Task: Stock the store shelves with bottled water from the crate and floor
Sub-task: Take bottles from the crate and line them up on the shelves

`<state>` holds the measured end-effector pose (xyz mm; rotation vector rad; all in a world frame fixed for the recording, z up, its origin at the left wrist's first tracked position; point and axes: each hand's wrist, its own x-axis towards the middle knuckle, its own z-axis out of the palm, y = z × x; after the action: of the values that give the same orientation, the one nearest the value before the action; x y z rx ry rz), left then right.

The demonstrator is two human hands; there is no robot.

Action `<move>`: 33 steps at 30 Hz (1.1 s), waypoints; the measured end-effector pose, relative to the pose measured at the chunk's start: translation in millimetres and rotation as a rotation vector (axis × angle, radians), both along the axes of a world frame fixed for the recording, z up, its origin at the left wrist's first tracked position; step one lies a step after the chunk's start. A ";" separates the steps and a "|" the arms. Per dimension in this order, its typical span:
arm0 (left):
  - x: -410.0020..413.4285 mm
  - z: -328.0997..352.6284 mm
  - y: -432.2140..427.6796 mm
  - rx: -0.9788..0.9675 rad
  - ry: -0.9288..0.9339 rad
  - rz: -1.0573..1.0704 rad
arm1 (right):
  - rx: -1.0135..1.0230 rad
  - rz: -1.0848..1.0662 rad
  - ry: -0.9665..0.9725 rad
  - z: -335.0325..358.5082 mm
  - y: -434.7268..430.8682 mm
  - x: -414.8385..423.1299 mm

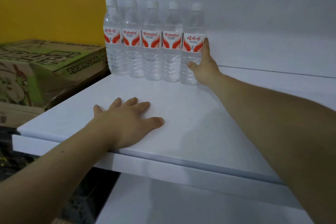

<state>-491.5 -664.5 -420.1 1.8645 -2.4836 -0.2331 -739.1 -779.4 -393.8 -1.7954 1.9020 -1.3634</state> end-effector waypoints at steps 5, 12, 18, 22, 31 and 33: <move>-0.3 -1.5 -0.7 -0.005 0.018 0.003 | -0.043 -0.043 0.039 -9.1 -6.4 0.0; -0.1 -1.9 0.1 -0.004 0.036 -0.001 | -0.022 -0.112 0.047 -14.0 -7.2 6.1; 0.3 -0.2 -0.4 -0.005 0.034 -0.011 | 0.244 -0.141 0.067 3.3 15.3 13.3; 1.8 5.3 3.4 0.008 0.090 -0.010 | 0.348 -0.084 0.247 29.7 68.0 19.7; -24.6 40.8 68.3 0.093 0.351 -0.122 | 0.525 -0.244 0.493 74.6 223.3 -16.9; -45.4 48.0 100.2 0.093 0.369 -0.240 | 0.543 -0.297 0.493 82.3 263.8 -27.3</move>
<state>-536.9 -564.3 -372.1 1.3878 -2.4588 -0.6435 -766.4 -515.7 -311.6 -1.7023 2.5455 -0.3808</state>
